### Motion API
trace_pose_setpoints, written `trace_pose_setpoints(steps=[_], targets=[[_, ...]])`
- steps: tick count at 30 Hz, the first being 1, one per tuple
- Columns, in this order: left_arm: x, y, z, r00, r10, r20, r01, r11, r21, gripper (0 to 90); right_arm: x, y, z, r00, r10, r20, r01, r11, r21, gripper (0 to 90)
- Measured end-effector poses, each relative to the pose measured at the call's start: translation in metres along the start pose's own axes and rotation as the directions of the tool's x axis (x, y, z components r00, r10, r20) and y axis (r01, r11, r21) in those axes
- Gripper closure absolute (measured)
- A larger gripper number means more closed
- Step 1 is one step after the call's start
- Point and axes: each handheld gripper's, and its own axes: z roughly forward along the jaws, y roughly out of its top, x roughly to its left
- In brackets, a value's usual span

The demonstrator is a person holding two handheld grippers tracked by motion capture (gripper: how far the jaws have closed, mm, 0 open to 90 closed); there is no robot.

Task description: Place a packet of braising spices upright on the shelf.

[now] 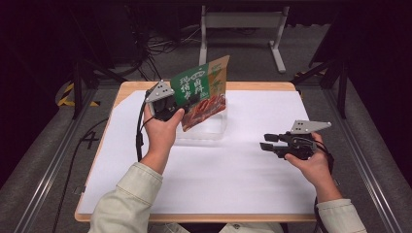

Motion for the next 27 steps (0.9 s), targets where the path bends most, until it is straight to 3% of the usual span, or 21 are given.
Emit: trace_pose_setpoints(steps=[9,14,19,27], targets=[[0.010,0.000,0.014,0.9975,-0.050,-0.049,0.049,0.9984,-0.028,89.4,-0.001,-0.004,-0.008,0.9997,0.019,0.017,-0.019,1.000,-0.020,57.3],[0.012,-0.001,0.020,0.9964,-0.050,-0.069,0.048,0.9982,-0.036,89.4,-0.002,-0.005,-0.012,0.9996,0.021,0.017,-0.021,0.999,-0.026,57.3],[0.011,-0.006,0.031,0.9927,-0.036,-0.115,0.031,0.9984,-0.047,89.4,-0.006,-0.006,-0.018,0.9996,0.022,0.016,-0.021,0.999,-0.047,57.7],[0.007,-0.013,0.045,0.9878,-0.038,-0.151,0.031,0.9985,-0.045,89.4,-0.013,-0.002,-0.020,0.9997,0.012,-0.019,-0.013,0.997,-0.080,58.3]])
